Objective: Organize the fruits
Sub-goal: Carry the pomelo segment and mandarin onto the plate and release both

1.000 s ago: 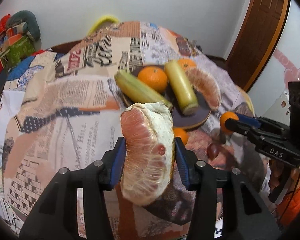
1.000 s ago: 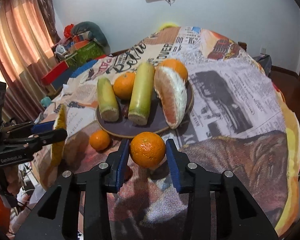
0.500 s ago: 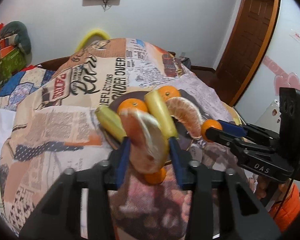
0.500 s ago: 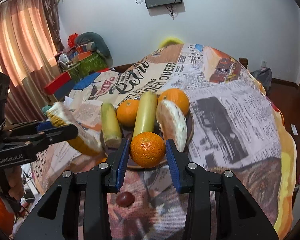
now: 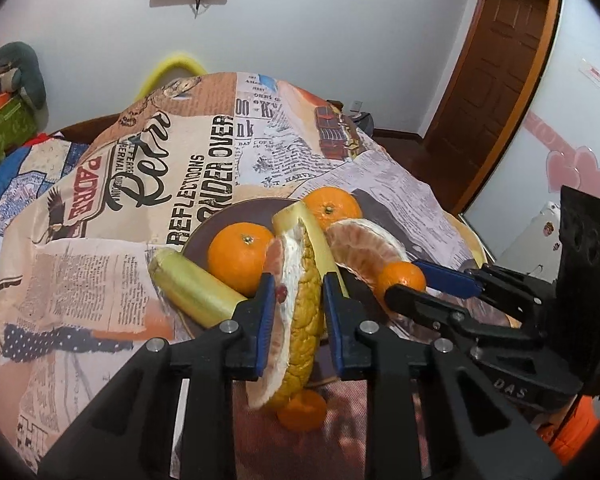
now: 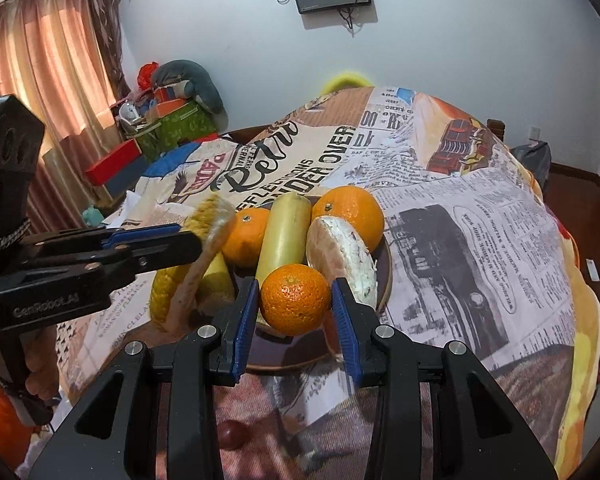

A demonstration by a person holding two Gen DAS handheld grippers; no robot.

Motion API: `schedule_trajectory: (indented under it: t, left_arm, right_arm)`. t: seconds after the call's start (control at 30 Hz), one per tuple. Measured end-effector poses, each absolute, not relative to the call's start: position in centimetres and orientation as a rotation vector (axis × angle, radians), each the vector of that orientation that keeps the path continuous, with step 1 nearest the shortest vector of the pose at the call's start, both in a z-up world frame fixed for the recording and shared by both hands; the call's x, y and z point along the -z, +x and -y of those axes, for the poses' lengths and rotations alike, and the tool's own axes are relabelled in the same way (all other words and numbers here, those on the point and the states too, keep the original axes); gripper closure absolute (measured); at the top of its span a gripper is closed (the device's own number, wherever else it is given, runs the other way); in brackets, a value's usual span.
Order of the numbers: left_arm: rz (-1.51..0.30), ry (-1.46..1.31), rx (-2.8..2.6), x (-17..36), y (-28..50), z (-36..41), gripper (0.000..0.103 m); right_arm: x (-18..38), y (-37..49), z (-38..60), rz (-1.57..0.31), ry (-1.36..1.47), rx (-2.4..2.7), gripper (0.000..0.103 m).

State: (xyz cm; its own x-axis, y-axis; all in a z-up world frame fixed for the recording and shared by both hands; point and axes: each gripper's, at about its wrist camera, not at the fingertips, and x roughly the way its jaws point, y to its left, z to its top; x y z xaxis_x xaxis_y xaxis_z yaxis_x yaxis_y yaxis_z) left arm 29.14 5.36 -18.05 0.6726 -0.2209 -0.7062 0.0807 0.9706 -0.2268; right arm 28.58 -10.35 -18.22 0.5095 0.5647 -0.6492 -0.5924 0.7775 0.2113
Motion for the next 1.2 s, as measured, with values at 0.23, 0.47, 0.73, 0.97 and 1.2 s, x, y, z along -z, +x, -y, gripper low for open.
schedule_trajectory:
  t: [0.23, 0.47, 0.73, 0.97, 1.2]
  left_arm:
    - [-0.813, -0.215, 0.201, 18.1, 30.6, -5.7, 0.081]
    - [-0.842, -0.210, 0.248, 19.1, 31.2, -4.8, 0.081]
    - [-0.863, -0.225, 0.227, 19.1, 31.2, -5.3, 0.081]
    - [-0.844, -0.217, 0.206, 17.9, 29.8, -5.9, 0.081]
    - [-0.851, -0.203, 0.180, 17.5, 27.9, -6.2, 0.078]
  right_arm:
    - [18.6, 29.5, 9.4, -0.762, -0.066, -0.709, 0.069]
    - [19.0, 29.4, 8.7, -0.761, -0.110, -0.718, 0.068]
    - [19.3, 29.3, 8.8, -0.784, -0.123, -0.725, 0.068]
    - [18.8, 28.9, 9.1, -0.781, -0.107, -0.715, 0.068]
    - [18.0, 27.7, 9.5, -0.770, -0.128, -0.701, 0.068]
